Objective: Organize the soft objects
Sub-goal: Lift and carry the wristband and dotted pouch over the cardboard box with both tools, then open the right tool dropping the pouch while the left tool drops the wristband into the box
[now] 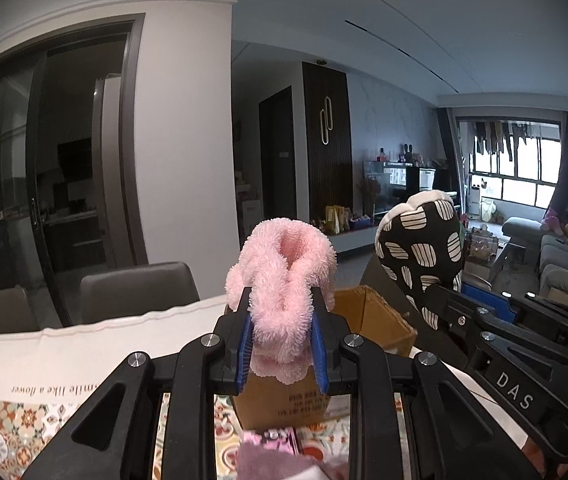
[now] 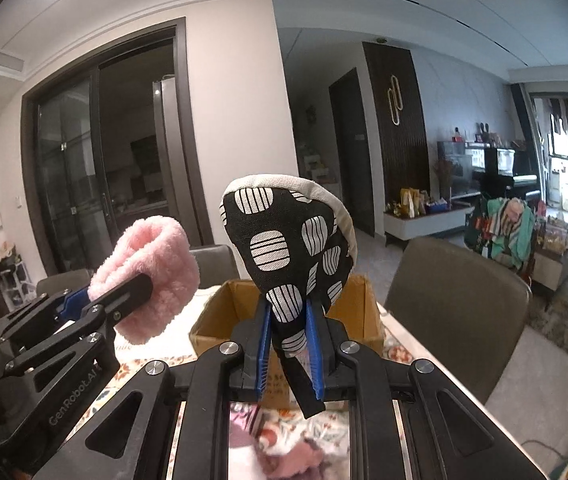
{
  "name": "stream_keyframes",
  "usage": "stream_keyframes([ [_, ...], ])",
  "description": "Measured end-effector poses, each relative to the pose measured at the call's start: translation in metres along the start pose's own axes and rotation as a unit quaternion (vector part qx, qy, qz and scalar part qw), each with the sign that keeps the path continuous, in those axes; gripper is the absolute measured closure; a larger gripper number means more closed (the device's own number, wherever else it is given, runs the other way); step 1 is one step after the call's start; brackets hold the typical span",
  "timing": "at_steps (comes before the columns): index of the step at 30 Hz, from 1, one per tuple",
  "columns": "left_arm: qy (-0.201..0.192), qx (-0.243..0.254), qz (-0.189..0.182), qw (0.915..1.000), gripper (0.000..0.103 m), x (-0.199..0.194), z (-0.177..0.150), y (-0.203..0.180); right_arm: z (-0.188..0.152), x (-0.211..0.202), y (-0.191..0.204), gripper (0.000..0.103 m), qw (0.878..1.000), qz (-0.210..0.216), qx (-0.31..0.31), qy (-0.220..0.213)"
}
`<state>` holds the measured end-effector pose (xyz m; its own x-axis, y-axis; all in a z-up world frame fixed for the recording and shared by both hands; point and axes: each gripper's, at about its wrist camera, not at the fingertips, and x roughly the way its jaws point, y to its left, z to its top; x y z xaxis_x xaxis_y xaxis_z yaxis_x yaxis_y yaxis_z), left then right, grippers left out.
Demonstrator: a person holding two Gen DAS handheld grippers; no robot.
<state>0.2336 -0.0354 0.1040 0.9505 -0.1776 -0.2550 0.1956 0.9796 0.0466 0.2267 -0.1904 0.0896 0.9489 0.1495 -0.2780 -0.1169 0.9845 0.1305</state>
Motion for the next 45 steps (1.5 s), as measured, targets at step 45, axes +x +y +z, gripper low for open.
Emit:
stream_keyframes([
  [45,0.121,-0.009,0.000,0.9927,0.063,0.119,-0.019,0.014,0.002,0.139,-0.056,0.081,0.987,-0.001,0.032,0.155],
])
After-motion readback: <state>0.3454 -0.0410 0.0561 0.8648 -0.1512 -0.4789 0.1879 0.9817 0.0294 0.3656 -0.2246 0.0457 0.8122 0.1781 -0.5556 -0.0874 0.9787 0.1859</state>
